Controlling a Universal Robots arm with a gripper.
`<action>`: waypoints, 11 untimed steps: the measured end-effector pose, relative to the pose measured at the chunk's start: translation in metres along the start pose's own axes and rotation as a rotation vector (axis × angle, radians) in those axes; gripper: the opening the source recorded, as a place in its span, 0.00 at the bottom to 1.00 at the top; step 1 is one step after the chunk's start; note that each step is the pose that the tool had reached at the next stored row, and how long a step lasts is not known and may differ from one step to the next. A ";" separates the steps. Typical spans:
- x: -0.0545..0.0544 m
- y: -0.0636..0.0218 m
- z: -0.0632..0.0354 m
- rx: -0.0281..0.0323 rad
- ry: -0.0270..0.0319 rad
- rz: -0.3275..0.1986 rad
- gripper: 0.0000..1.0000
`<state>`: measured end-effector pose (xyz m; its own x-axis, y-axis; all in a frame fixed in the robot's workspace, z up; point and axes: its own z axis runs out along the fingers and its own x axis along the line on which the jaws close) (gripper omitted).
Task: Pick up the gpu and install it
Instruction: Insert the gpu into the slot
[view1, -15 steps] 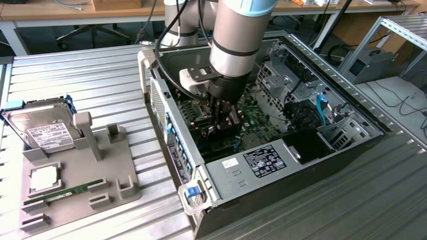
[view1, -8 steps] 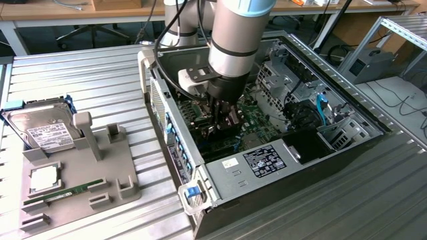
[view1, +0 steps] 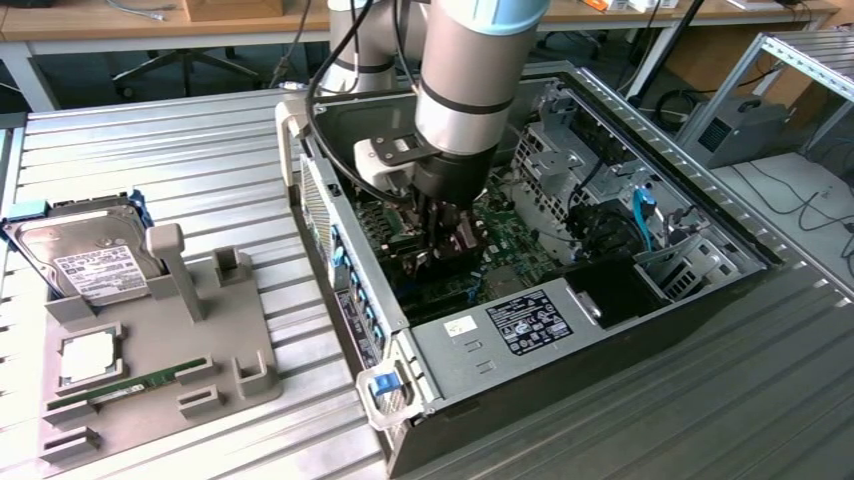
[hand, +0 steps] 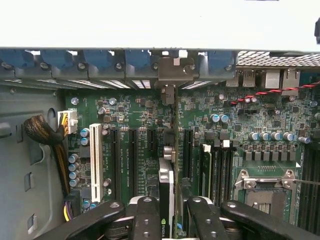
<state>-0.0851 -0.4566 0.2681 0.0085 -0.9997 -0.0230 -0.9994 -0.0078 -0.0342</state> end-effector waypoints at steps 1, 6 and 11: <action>0.000 0.0002 0.0000 0.0009 -0.0009 0.000 0.26; 0.000 0.0013 0.0000 0.0042 -0.0040 -0.001 0.26; 0.001 0.0022 0.0000 0.0055 -0.0057 -0.001 0.26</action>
<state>-0.0873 -0.4572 0.2680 0.0094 -0.9995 -0.0287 -0.9992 -0.0082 -0.0397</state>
